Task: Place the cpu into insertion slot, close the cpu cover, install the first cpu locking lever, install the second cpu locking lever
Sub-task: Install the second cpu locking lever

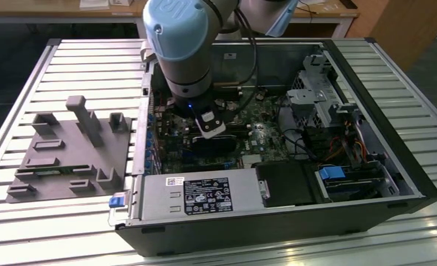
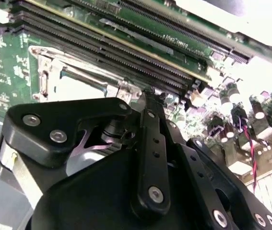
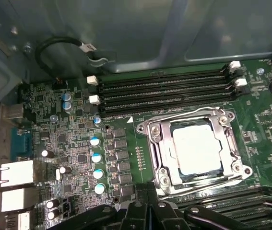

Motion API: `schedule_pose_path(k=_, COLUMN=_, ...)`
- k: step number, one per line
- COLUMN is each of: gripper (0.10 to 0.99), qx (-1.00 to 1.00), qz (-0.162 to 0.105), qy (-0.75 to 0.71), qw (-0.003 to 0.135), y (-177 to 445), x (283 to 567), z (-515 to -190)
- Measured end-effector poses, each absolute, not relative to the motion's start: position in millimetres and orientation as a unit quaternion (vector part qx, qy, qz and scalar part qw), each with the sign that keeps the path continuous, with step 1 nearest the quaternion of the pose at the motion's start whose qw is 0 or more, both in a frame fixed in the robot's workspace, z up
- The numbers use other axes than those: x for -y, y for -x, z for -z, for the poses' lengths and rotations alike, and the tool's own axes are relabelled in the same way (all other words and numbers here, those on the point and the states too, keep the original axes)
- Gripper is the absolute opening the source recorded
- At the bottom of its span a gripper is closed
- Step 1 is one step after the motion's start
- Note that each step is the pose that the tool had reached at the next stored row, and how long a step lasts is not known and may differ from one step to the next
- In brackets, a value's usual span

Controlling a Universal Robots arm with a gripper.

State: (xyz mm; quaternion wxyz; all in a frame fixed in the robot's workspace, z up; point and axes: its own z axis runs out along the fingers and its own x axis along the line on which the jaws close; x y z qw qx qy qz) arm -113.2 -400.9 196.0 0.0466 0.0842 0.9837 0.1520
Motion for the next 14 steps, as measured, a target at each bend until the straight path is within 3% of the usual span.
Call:
schedule_pose_path(k=9, gripper=0.102, qx=-0.984, qz=-0.151, qy=-0.084, qw=0.047, y=112.4, x=400.8, z=-213.2)
schedule_pose_path(k=14, gripper=0.102, qx=-0.986, qz=-0.135, qy=-0.084, qw=0.048, y=106.6, x=400.9, z=-215.6)
